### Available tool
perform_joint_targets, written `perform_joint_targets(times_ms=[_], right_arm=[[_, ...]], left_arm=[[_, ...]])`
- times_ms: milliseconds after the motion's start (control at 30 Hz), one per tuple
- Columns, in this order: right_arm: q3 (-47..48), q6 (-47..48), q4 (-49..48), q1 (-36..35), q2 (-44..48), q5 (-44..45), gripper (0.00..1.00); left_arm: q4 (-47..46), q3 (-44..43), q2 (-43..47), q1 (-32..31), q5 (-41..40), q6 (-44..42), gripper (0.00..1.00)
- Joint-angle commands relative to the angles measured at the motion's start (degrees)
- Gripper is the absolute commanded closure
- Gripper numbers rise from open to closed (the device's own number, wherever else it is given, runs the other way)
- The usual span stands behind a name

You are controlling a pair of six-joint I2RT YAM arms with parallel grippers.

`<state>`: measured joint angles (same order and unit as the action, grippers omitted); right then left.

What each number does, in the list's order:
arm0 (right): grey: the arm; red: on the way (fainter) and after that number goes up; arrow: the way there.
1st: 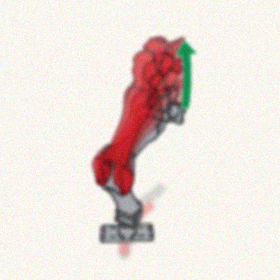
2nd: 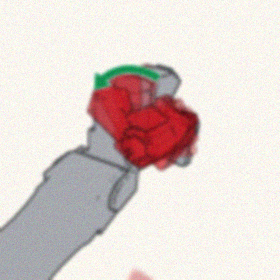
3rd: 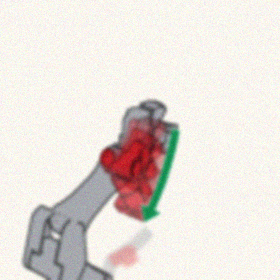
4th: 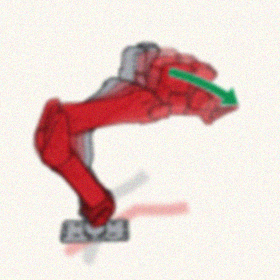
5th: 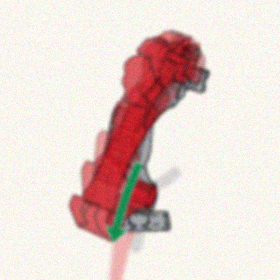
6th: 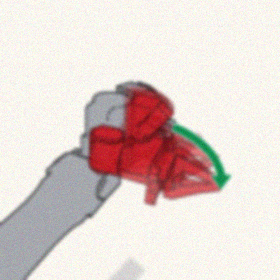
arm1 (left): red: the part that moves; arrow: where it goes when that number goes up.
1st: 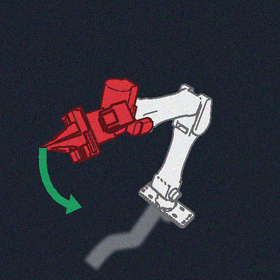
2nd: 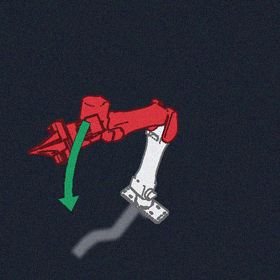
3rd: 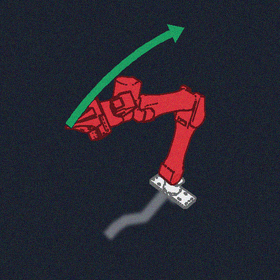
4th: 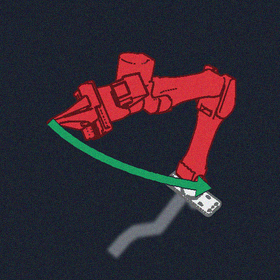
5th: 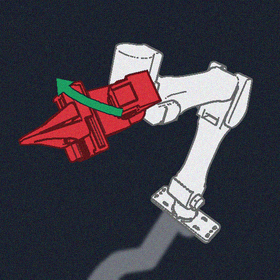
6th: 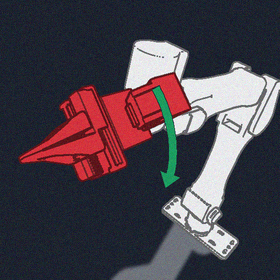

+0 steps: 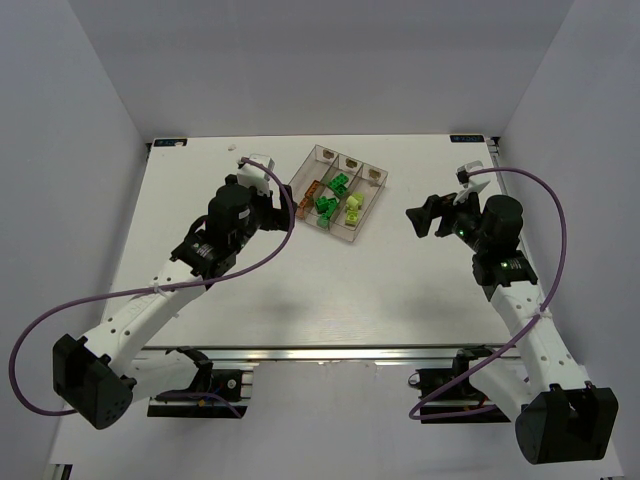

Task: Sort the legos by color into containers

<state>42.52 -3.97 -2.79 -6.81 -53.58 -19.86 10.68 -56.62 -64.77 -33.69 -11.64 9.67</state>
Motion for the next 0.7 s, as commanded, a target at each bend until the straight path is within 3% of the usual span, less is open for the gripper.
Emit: perform_joint_targets(times_ms=[0, 667], right_arm=[[0.3, -0.3, -2.4, 0.1, 0.5, -0.6, 0.11], [0.4, 0.5, -2.1, 0.2, 0.2, -0.3, 0.11]], left_arm=[[-1.1, 0.5, 1.1, 0.3, -0.2, -0.4, 0.02], [-0.9, 0.6, 1.3, 0.4, -0.4, -0.6, 0.02]])
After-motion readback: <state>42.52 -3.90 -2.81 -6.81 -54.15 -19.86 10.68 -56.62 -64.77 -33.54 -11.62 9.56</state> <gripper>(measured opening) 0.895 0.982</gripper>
